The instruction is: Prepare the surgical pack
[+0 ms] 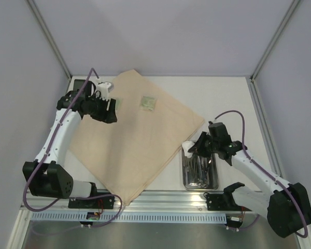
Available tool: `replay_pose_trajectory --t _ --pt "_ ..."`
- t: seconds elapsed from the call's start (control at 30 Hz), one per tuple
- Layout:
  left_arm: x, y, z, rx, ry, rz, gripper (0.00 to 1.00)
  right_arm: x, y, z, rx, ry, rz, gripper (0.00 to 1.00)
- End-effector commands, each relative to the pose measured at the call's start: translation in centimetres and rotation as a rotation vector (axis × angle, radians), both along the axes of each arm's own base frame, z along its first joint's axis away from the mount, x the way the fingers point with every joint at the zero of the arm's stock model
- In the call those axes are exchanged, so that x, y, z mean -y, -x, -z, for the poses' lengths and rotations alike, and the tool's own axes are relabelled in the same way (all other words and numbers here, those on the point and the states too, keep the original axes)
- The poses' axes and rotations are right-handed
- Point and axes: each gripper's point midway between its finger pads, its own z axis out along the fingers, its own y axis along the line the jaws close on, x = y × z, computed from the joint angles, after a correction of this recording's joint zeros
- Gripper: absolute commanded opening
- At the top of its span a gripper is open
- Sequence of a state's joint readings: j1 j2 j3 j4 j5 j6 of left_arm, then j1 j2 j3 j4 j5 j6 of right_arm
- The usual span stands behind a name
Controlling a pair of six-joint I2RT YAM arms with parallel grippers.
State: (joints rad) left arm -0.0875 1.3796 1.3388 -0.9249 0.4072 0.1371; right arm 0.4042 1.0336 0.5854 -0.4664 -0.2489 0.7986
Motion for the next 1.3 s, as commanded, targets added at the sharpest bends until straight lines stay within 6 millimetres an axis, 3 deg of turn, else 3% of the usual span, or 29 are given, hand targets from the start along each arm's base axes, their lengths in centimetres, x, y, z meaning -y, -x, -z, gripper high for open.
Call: replay_pose_trajectory --t 0.0,0.4,0.8,0.87,0.97,1.1,1.27 --pt "-1.0 0.6 -0.1 0.022 -0.054 0.010 0.69 0.3 -1.4 1.1 0.030 -0.002 0.071 0.00" --pt "-1.0 0.9 -0.1 0.014 -0.049 -0.002 0.69 0.4 -2.7 3.2 0.061 0.000 0.095 0.00" --pt "-1.1 0.6 -0.4 0.026 -0.052 -0.009 0.69 0.7 -2.3 5.5 -0.009 0.014 0.127 0.02" --pt "-1.1 0.6 -0.5 0.030 -0.054 -0.006 0.69 0.8 -2.0 6.0 -0.034 0.028 0.123 0.07" --pt "-1.1 0.5 -0.4 0.027 -0.054 -0.006 0.69 1.2 -1.7 6.0 -0.042 0.054 0.130 0.29" --pt "-1.1 0.4 -0.3 0.026 -0.054 -0.006 0.69 2.3 -1.7 4.9 -0.020 0.111 0.136 0.50" --pt "-1.2 0.2 -0.1 0.023 -0.060 -0.011 0.69 3.4 -1.9 1.9 0.028 0.169 0.139 0.60"
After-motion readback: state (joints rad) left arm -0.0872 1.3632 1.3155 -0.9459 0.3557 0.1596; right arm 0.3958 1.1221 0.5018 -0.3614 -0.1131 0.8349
